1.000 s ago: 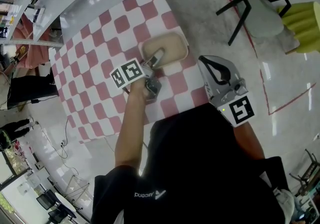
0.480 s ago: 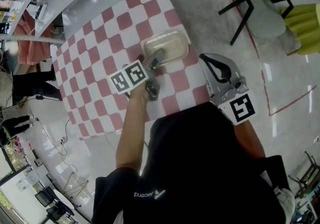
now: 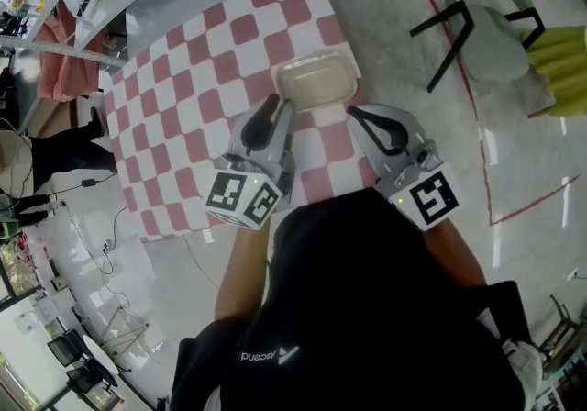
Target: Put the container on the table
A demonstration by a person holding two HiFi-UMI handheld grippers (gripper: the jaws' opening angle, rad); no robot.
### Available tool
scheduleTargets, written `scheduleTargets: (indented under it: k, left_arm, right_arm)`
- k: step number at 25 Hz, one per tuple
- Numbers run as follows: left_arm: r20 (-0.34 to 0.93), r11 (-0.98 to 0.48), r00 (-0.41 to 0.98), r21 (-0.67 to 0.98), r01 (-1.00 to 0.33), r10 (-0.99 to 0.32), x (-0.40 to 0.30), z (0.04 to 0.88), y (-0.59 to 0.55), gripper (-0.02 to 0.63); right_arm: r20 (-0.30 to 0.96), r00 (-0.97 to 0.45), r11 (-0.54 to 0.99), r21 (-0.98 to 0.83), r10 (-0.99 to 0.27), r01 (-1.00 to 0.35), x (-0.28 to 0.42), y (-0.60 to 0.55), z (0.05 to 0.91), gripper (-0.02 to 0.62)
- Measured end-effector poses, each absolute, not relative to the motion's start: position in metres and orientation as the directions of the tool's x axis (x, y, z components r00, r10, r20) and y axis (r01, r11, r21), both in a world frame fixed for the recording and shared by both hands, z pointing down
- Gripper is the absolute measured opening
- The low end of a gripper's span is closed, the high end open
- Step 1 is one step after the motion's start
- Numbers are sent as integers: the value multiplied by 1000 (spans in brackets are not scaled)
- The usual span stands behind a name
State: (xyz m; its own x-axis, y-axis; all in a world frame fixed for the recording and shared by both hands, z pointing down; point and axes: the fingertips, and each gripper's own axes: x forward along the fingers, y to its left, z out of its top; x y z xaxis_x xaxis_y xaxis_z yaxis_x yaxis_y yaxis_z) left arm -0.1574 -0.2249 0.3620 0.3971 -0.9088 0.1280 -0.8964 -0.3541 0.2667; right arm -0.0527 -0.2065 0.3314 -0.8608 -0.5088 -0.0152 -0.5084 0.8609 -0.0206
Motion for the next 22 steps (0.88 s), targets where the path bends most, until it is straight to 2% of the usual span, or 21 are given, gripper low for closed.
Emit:
scheduleTargets:
  k: [2,4,8,22]
  left_arm:
    - [94,-395,413,164,-904,-906,-150,346,-212,43]
    - [56,-426,431,91,-900,-900,-144,333,-201,14]
    - [-6,-467,467,43,-883,-884,-135,318,-184,11]
    - [-38,-473,472,11,-881,-881,-128,313,-168,11]
  right_arm:
    - [-25,-876,876,-23,-481,-481,-62,-198,327,3]
    - [-29,-890,890,-23,-456,-455,-69,-190,322,3]
    - [-35,-903,904,-37,-428,-427,-77,-179,317,3]
    - [-46,-896,897,-13,-442,-442,-80,-166,315,3]
